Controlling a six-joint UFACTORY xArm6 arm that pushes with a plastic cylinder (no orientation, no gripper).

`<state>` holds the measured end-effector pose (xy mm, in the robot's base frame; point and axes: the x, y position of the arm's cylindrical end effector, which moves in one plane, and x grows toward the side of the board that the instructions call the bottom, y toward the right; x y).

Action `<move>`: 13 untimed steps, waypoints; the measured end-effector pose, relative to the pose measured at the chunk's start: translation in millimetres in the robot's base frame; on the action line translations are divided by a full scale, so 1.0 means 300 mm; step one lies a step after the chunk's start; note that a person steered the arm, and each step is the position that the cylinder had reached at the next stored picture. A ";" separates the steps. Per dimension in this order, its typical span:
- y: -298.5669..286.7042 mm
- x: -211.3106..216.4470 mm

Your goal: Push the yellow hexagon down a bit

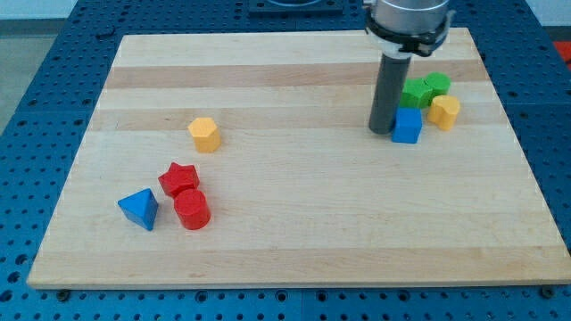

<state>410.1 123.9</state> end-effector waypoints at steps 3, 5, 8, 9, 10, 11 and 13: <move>-0.032 0.000; -0.353 -0.093; -0.852 -0.225; -0.961 -0.174; -0.998 -0.088; -0.994 -0.055; -0.936 -0.003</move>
<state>409.3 -157.0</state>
